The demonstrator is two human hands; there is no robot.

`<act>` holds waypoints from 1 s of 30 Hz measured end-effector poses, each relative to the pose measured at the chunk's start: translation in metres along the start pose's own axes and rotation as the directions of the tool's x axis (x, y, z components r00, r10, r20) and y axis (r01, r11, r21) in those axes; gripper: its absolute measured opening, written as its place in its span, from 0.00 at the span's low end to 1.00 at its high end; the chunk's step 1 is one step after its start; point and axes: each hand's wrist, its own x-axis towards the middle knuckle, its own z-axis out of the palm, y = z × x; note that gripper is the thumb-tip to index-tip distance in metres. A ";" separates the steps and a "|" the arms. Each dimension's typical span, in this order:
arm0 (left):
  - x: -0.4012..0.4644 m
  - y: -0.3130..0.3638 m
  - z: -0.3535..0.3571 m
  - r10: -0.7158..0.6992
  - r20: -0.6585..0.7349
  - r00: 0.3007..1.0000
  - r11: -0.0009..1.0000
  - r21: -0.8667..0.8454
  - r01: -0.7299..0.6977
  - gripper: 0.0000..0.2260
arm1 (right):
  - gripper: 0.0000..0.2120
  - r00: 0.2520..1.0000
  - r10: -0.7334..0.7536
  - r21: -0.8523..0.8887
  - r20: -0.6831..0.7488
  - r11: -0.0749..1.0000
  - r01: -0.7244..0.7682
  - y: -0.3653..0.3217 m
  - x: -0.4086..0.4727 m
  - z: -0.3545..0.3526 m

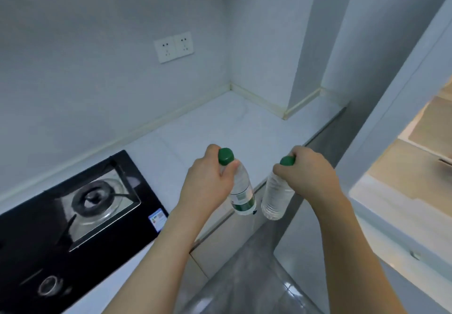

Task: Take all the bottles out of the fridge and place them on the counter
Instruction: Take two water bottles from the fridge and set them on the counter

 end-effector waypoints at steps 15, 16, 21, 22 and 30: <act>-0.090 -0.116 -0.128 -0.391 -0.321 0.862 0.917 -0.060 0.394 0.12 | 0.10 0.854 -0.465 0.168 0.234 0.885 0.435 -0.172 -0.044 0.101; -0.100 -0.122 -0.140 -0.405 -0.342 0.848 0.911 -0.067 0.408 0.12 | 0.09 0.837 -0.494 0.178 0.237 0.869 0.462 -0.186 -0.053 0.106; -0.156 -0.160 -0.196 -0.462 -0.433 0.774 0.877 -0.092 0.472 0.12 | 0.09 0.755 -0.586 0.202 0.293 0.810 0.550 -0.249 -0.110 0.127; -0.175 -0.171 -0.215 -0.478 -0.460 0.748 0.866 -0.102 0.490 0.12 | 0.09 0.726 -0.619 0.207 0.299 0.785 0.584 -0.270 -0.129 0.135; -0.265 -0.216 -0.288 -0.519 -0.559 0.646 0.825 -0.131 0.549 0.14 | 0.11 0.580 -0.750 0.257 0.319 0.657 0.709 -0.349 -0.221 0.169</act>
